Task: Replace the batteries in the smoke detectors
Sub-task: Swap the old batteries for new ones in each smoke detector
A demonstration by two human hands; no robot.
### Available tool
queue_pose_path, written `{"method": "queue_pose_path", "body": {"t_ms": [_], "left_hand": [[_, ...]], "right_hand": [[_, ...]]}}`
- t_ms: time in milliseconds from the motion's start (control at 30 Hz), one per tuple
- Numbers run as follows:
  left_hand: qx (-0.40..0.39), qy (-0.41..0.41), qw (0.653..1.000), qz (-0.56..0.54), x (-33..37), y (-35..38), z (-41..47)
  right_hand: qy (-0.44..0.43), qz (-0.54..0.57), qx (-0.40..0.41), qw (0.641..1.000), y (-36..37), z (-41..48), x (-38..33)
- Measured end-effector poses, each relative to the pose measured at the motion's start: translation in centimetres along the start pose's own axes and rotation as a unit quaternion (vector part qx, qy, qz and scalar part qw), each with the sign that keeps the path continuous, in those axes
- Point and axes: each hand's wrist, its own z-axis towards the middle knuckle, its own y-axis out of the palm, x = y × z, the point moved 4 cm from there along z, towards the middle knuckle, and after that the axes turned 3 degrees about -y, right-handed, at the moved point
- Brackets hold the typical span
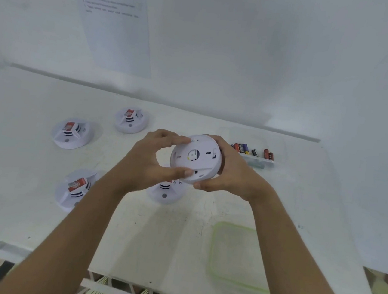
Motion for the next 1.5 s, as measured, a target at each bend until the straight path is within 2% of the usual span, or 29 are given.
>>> {"method": "queue_pose_path", "body": {"t_ms": [367, 700, 867, 1067, 1300, 1500], "left_hand": [[-0.050, 0.059, 0.997, 0.028, 1.4, 1.3, 3.2], [0.048, 0.152, 0.985, 0.065, 2.5, 2.8, 4.4], [0.061, 0.149, 0.984, 0.071, 2.4, 3.2, 5.3], [0.033, 0.140, 0.988, 0.047, 2.6, 3.0, 5.9], [0.064, 0.123, 0.990, 0.035, 2.3, 3.3, 5.8], [0.095, 0.165, 0.980, 0.052, 2.3, 3.4, 6.1]], "right_hand": [[-0.008, -0.020, -0.008, 1.000, -3.3, -0.8, 0.1], [-0.023, -0.047, 0.000, 0.999, -5.3, -0.3, 0.4], [-0.034, -0.057, 0.012, 0.998, -5.8, 0.3, 0.6], [-0.033, -0.029, 0.007, 0.999, -6.7, 0.9, 0.8], [-0.025, 0.008, 0.012, 1.000, -6.9, 1.3, 1.0], [-0.023, -0.023, 0.017, 0.999, -6.2, 1.7, 1.0]]}}
